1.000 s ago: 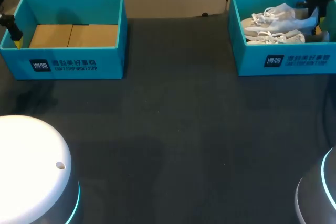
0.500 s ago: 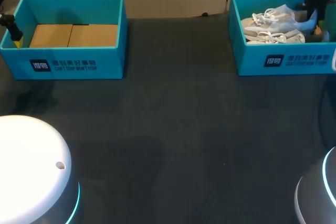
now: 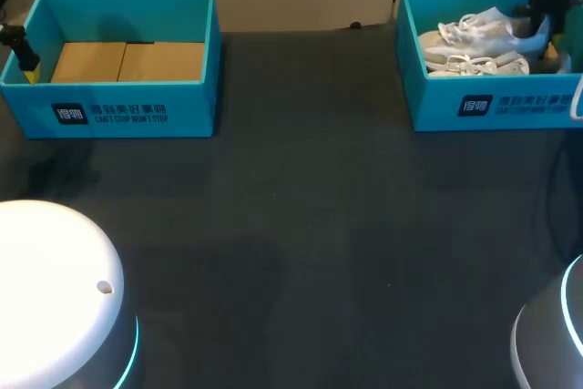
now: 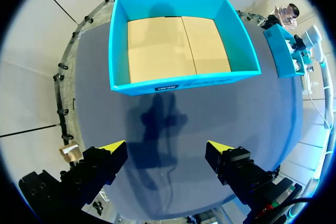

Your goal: Take the shoe out of the shoebox, open the shoe tongue, remove and reinsert the insole, then place the shoe into the shoebox

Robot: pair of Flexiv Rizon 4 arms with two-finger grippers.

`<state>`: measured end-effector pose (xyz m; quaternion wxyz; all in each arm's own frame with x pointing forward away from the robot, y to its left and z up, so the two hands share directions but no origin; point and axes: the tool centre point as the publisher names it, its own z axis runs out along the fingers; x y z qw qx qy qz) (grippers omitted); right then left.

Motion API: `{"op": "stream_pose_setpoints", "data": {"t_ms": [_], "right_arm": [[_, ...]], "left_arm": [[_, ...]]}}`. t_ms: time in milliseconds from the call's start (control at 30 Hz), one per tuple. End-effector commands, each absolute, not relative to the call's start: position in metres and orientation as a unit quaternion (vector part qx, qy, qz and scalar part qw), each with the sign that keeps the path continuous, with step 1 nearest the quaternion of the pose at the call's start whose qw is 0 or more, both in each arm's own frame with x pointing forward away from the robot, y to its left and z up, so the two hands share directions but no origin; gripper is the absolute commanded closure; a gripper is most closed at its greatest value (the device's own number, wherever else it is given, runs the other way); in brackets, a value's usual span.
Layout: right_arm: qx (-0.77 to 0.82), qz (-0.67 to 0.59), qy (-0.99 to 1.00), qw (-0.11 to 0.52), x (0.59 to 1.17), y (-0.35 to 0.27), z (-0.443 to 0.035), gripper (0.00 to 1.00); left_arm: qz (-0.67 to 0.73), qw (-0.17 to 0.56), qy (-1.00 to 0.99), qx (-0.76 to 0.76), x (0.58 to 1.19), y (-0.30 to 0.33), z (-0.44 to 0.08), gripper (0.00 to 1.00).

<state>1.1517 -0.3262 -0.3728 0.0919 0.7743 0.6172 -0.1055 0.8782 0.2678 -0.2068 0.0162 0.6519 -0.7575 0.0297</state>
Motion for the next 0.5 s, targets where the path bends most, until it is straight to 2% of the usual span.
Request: {"op": "stream_pose_setpoints", "data": {"t_ms": [33,267,367,433,500], "right_arm": [[0.774,-0.11,0.617,0.089,1.157,-0.327,-0.367,0.53],[0.774,-0.106,0.618,0.092,1.155,-0.326,-0.356,0.51],[0.774,-0.105,0.618,0.094,1.153,-0.324,-0.346,0.14],[0.775,-0.103,0.617,0.094,1.152,-0.323,-0.339,0.0],[0.775,-0.102,0.616,0.096,1.151,-0.322,-0.331,0.0]], "left_arm": [[0.03,0.015,-0.758,0.652,0.877,0.268,-0.206,0.0],[0.03,0.015,-0.758,0.652,0.877,0.268,-0.206,0.0],[0.03,0.015,-0.758,0.652,0.877,0.268,-0.206,0.0],[0.03,0.015,-0.758,0.652,0.877,0.268,-0.206,0.0],[0.03,0.015,-0.758,0.652,0.877,0.268,-0.206,0.0]]}}
